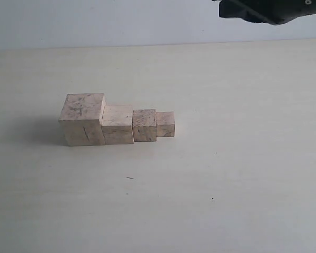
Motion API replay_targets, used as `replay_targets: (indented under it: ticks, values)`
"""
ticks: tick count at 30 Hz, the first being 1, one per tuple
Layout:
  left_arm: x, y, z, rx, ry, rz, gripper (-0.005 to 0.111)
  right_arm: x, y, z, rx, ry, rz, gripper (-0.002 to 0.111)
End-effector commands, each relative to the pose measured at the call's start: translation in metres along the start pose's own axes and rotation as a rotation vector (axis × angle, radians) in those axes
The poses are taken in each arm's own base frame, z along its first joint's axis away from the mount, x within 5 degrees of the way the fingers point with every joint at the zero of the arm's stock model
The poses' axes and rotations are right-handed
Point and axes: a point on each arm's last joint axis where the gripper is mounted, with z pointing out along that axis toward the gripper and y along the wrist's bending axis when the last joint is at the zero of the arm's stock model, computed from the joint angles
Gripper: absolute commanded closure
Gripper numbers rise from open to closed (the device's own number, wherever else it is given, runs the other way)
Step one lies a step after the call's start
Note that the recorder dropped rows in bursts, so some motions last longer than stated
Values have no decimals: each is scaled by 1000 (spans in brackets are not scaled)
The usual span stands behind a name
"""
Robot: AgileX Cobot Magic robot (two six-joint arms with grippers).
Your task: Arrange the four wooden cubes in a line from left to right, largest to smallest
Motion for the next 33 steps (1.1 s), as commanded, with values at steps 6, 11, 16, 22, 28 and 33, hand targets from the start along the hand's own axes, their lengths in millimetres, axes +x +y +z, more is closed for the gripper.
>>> replay_targets:
  ticks: [6,11,16,22,28,33]
  values:
    - [-1,0,0,3,-17,3,107,18,-3,-51,64,-184,-110,108]
    - [-1,0,0,3,-17,3,107,64,-33,-74,205,-331,-59,108]
    - [-1,0,0,3,-17,3,107,114,-59,-102,357,-429,7,108]
    - [-1,0,0,3,-17,3,107,153,-72,-134,535,-568,47,108]
    - [-1,0,0,3,-17,3,107,181,-69,-148,618,-658,8,108]
    - [-1,0,0,3,-17,3,107,194,-62,-151,604,-663,-48,108]
